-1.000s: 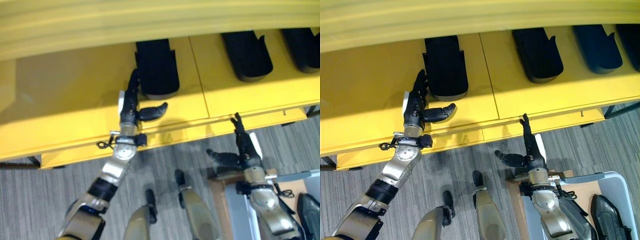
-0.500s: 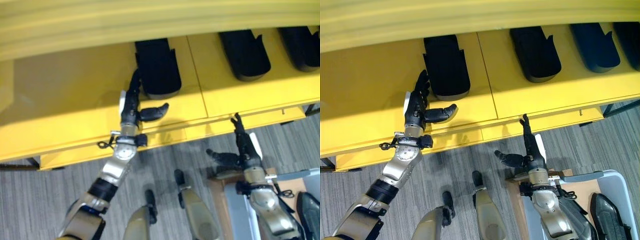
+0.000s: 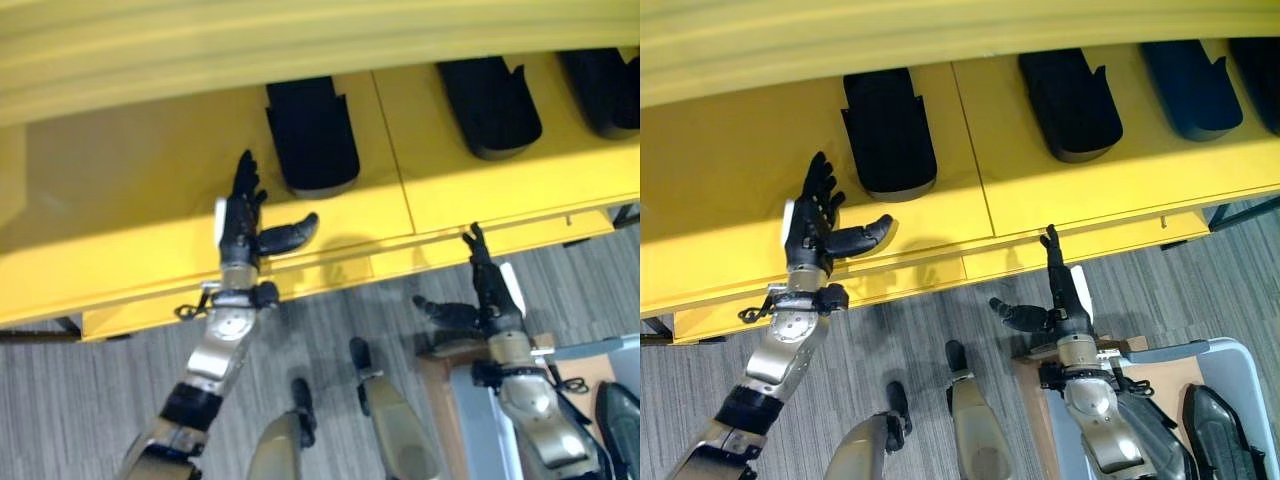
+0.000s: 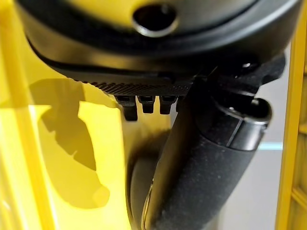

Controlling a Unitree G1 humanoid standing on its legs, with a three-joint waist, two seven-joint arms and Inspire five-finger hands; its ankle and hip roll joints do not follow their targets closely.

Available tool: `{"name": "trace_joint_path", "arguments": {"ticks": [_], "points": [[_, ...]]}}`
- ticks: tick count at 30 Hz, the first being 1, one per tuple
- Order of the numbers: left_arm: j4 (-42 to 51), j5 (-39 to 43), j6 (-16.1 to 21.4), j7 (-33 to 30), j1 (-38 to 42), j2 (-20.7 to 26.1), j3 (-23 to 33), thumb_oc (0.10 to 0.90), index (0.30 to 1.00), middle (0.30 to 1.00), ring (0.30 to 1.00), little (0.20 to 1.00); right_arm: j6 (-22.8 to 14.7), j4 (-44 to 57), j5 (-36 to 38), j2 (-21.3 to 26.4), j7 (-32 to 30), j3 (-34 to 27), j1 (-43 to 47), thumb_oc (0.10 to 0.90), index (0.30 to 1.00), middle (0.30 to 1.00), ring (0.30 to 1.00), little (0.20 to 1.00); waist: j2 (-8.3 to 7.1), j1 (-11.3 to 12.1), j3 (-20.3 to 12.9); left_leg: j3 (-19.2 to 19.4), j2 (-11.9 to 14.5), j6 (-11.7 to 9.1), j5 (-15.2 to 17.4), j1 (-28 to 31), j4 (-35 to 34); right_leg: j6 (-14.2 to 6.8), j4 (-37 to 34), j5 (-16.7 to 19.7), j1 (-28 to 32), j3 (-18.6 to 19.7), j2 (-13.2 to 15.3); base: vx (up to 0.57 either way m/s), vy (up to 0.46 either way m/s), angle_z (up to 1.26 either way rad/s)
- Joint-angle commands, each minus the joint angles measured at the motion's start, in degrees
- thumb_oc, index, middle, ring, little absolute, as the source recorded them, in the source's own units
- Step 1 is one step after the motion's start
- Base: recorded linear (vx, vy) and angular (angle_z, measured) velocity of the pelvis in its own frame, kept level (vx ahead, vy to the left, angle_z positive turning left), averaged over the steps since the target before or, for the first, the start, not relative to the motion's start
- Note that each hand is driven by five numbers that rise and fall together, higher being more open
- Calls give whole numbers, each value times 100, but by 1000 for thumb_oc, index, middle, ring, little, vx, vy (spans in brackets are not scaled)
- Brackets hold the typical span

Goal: Move parts from the plastic box to the shelf.

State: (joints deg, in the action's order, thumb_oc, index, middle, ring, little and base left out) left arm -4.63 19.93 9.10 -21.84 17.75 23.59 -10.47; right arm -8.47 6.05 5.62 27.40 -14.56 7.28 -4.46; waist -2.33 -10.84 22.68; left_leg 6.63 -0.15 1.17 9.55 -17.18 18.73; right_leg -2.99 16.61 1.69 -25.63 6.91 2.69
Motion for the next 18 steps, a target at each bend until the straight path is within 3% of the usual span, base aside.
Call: {"name": "trace_joint_path", "arguments": {"ticks": [1, 9, 18], "points": [[554, 7, 552, -34, -22, 163, 320, 900, 1000, 1000, 1000, 1000, -661, 674, -174, 228, -171, -519, 108, 900, 1000, 1000, 1000, 1000, 29, 71, -435, -101, 81, -175, -200, -216, 31, -110, 314, -753, 308, 51, 33, 0, 0, 0], [1034, 212, 638, 249, -590, 193, 495, 900, 1000, 1000, 1000, 1000, -632, 783, -280, 224, -148, -601, 183, 900, 1000, 1000, 1000, 1000, 151, 131, -611, -199, 32, -161, -552, 160, -798, -193, -180, -538, 515, -40, 108, 37, 22, 6], [1265, 625, 570, 830, -1547, 147, 533, 900, 1000, 1000, 1000, 1000, -522, 835, -392, 116, -55, -775, 214, 900, 1000, 1000, 1000, 1000, 260, 192, -974, -196, -65, -118, -1140, 771, -2117, -372, -1143, -9, 872, -76, 180, 36, 59, 4]]}}
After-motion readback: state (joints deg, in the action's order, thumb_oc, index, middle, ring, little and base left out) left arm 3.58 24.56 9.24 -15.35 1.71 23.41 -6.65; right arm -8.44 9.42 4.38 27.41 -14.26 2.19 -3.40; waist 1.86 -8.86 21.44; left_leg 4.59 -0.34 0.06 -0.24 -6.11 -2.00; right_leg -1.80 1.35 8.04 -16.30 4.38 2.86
